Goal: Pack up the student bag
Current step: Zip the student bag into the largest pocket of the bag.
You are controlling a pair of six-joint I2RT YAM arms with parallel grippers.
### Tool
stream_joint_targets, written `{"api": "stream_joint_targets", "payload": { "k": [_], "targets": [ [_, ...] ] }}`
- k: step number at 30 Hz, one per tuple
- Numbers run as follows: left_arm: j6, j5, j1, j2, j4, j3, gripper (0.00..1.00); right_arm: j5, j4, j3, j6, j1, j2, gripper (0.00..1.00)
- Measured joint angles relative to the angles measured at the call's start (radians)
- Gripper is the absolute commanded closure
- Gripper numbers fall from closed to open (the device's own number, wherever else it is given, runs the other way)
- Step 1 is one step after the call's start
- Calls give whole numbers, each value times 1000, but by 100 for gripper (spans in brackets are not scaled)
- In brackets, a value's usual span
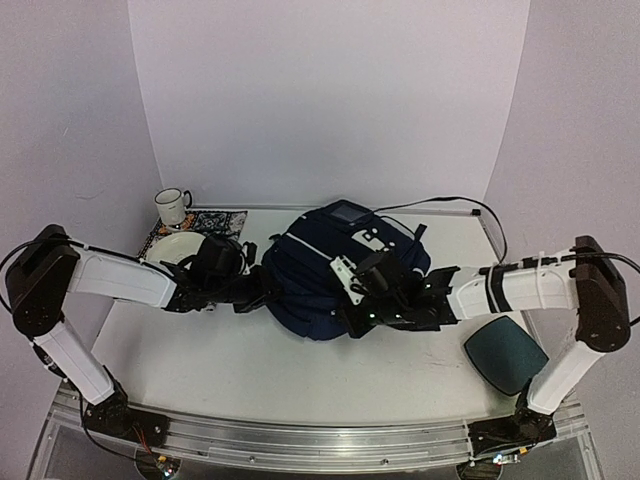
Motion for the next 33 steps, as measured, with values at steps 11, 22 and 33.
{"api": "stream_joint_targets", "payload": {
  "k": [11, 22, 33],
  "targets": [
    [91, 20, 117, -73, -115, -9, 100, 13, -72, -197, -49, -196, -155, 100],
    [118, 88, 124, -79, -128, -10, 100, -69, -21, -250, -38, -288, -173, 97],
    [158, 60, 121, -96, -133, -10, 46, -82, -74, -226, -22, -319, -175, 40]
  ]
}}
